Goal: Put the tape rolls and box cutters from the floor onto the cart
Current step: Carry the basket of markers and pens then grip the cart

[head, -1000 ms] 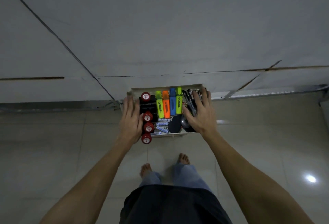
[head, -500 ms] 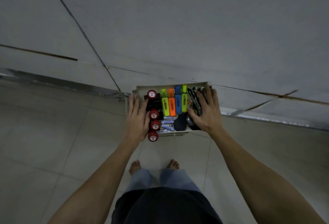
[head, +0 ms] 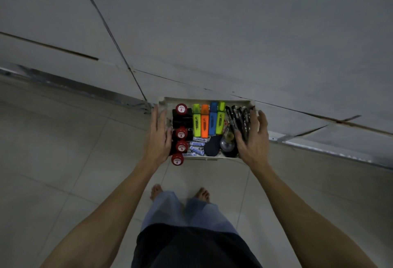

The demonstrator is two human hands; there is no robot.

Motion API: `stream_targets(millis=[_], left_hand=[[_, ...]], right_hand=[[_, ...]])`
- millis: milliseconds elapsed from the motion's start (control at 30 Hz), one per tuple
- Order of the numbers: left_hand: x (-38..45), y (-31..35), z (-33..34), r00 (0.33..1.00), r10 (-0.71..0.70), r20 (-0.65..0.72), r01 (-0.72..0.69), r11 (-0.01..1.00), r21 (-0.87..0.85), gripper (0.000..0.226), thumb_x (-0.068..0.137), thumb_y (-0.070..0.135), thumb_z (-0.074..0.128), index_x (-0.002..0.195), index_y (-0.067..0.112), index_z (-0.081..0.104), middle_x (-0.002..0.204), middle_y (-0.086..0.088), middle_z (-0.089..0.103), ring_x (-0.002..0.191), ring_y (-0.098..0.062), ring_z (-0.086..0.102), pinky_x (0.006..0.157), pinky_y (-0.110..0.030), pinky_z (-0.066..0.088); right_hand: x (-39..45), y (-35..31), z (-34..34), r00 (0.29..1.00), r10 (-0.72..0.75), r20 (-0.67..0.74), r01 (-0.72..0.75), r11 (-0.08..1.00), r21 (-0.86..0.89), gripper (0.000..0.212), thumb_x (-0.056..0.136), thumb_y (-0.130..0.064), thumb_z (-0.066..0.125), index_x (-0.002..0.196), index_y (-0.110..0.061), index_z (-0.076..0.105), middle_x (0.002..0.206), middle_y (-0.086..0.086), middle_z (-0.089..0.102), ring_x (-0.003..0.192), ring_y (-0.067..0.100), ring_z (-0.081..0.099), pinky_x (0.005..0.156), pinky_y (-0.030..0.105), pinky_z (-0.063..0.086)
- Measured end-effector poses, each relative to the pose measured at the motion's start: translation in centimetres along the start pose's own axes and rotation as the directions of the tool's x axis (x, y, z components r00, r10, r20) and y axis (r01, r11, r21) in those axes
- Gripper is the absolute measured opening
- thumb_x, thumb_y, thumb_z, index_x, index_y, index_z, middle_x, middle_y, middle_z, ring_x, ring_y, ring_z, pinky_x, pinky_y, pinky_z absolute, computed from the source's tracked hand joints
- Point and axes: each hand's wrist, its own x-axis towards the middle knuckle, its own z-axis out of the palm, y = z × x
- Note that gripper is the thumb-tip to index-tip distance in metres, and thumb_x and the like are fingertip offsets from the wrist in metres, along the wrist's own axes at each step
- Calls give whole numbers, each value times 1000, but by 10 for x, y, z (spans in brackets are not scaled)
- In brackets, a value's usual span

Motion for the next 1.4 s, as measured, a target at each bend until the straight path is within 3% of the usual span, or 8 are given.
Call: stream_targets(millis=[100,233,367,500,667,900,1233,1400], left_hand=[[0,2,-2,979,-202,14,202,977,-66,65,111,28,37,166,19,5,174,-9,3,152,-35,32,114,-48,41],[6,-6,-4,974,-200,106,211,972,-106,70,110,30,34,163,35,-11,161,-18,39,133,-37,55,105,-55,50],[10,-5,-2,980,-180,88,191,972,-134,68,111,26,31,163,39,-10,140,-14,61,110,-30,67,93,-46,55],[11,-7,-5,977,-176,123,193,971,-144,63,112,34,29,165,35,-7,155,-12,50,129,-32,60,104,-43,46],[9,-5,-8,976,-157,150,183,967,-177,64,112,38,30,164,38,-6,168,-5,33,142,-28,49,111,-45,43],[21,-13,-7,972,-138,191,174,968,-183,67,106,57,27,162,47,-9,170,-7,30,146,-35,45,112,-64,43],[72,-12,-9,966,-9,260,43,991,-124,60,113,36,31,165,35,1,174,3,15,157,-24,24,125,-45,24],[114,-18,-9,939,87,333,-45,990,-133,63,110,42,30,166,27,6,161,-12,42,146,-31,43,122,-45,33]], right_hand=[[-6,-2,1,982,182,50,-183,982,34,79,101,-55,53,162,-26,13,168,13,18,130,50,54,91,61,56],[-2,-9,-3,947,276,165,-295,950,105,83,102,-58,48,163,-32,-1,165,13,33,131,47,55,98,58,50],[7,-16,-8,913,366,182,-405,868,287,58,106,-48,47,157,-25,29,140,10,63,119,32,63,95,42,48],[10,-14,-6,863,476,171,-503,773,387,42,107,-44,45,125,-11,63,113,13,71,105,33,66,80,31,43],[8,-18,-8,846,520,118,-514,735,443,43,108,-39,48,82,-8,65,73,11,64,65,16,56,55,22,41],[2,-19,-7,814,575,82,-544,704,456,42,105,-43,52,81,-11,63,67,1,58,60,14,51,54,29,37],[-4,-33,-3,750,659,44,-579,624,525,33,106,-40,51,90,-14,61,72,-6,58,65,5,53,53,13,40],[-4,-44,5,683,730,11,-619,571,540,39,105,-47,51,93,-11,63,77,-1,61,69,12,58,58,28,40]])
